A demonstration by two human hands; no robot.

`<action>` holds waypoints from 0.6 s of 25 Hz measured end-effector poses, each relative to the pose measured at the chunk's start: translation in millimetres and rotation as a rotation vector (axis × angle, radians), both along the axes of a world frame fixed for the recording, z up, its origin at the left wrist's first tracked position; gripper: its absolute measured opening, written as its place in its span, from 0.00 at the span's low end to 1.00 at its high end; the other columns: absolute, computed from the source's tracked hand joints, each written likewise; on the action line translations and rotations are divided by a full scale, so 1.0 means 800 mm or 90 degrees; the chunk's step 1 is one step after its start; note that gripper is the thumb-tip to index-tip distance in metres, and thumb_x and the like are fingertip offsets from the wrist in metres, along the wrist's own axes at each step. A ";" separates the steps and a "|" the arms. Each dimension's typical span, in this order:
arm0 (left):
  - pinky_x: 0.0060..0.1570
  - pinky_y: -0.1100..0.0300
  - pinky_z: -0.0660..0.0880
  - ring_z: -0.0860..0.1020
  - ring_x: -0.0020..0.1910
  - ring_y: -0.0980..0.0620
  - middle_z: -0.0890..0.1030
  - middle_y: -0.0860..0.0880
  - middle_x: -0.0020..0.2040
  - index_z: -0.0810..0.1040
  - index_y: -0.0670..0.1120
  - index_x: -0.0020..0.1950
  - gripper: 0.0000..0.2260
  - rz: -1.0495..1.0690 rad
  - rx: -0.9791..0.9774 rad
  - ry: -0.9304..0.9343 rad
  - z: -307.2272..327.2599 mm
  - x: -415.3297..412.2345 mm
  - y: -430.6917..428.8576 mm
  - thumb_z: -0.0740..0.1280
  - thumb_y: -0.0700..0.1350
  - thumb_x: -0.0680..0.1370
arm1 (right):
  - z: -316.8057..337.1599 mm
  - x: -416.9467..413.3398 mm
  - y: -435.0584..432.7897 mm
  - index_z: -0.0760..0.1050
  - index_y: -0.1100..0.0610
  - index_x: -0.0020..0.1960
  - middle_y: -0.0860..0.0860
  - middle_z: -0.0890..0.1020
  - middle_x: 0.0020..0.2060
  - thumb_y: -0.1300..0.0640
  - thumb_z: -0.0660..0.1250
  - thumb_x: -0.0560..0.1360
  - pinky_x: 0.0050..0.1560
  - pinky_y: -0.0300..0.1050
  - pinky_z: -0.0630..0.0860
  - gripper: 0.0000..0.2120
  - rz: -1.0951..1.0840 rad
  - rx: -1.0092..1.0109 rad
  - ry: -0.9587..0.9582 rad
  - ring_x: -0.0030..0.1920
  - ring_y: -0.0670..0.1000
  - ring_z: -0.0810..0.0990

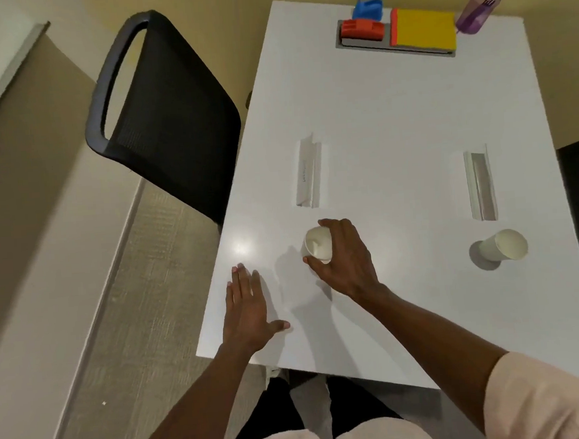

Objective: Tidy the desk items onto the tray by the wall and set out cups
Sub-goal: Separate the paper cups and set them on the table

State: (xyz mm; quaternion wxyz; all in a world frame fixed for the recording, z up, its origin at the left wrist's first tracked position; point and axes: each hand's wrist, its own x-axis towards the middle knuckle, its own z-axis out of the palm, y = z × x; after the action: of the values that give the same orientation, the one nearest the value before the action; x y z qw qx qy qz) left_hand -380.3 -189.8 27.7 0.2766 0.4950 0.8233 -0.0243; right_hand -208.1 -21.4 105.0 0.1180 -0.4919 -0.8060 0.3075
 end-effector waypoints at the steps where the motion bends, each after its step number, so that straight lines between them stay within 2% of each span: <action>1: 0.83 0.41 0.36 0.30 0.85 0.37 0.30 0.37 0.85 0.36 0.42 0.87 0.69 -0.016 -0.015 0.007 -0.007 -0.012 -0.001 0.76 0.75 0.67 | -0.005 -0.009 0.005 0.68 0.55 0.74 0.52 0.74 0.64 0.44 0.79 0.70 0.52 0.57 0.82 0.38 -0.012 0.001 -0.012 0.64 0.56 0.76; 3: 0.83 0.38 0.35 0.26 0.83 0.35 0.25 0.36 0.83 0.31 0.41 0.85 0.74 -0.059 -0.048 0.009 -0.021 -0.031 -0.008 0.74 0.79 0.63 | -0.016 -0.024 0.011 0.68 0.55 0.75 0.53 0.73 0.64 0.46 0.78 0.71 0.51 0.58 0.82 0.37 -0.031 0.005 -0.045 0.65 0.57 0.75; 6: 0.83 0.34 0.38 0.26 0.83 0.35 0.24 0.36 0.82 0.30 0.41 0.85 0.75 -0.085 -0.041 0.006 -0.035 -0.043 -0.014 0.69 0.83 0.61 | -0.030 -0.042 0.019 0.68 0.54 0.75 0.53 0.73 0.63 0.47 0.78 0.70 0.49 0.58 0.82 0.37 -0.046 0.015 -0.080 0.64 0.57 0.74; 10: 0.83 0.34 0.39 0.27 0.83 0.35 0.24 0.37 0.83 0.31 0.44 0.86 0.74 -0.083 -0.043 0.008 -0.042 -0.044 -0.012 0.70 0.83 0.60 | -0.042 -0.063 0.027 0.67 0.55 0.74 0.53 0.73 0.63 0.46 0.79 0.70 0.48 0.57 0.82 0.38 -0.065 0.024 -0.114 0.64 0.57 0.74; 15: 0.84 0.34 0.41 0.28 0.84 0.34 0.24 0.36 0.83 0.31 0.44 0.86 0.74 -0.085 -0.049 0.024 -0.039 -0.044 -0.012 0.65 0.85 0.59 | -0.051 -0.083 0.030 0.68 0.56 0.74 0.54 0.74 0.62 0.47 0.80 0.69 0.46 0.57 0.83 0.39 -0.072 0.039 -0.134 0.63 0.58 0.74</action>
State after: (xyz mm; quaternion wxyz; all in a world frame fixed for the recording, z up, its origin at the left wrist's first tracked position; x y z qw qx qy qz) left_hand -415.2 -199.1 -3.8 0.2777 0.5375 0.7919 -0.0836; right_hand -274.9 3.0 64.2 0.0644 -0.5624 -0.7938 0.2223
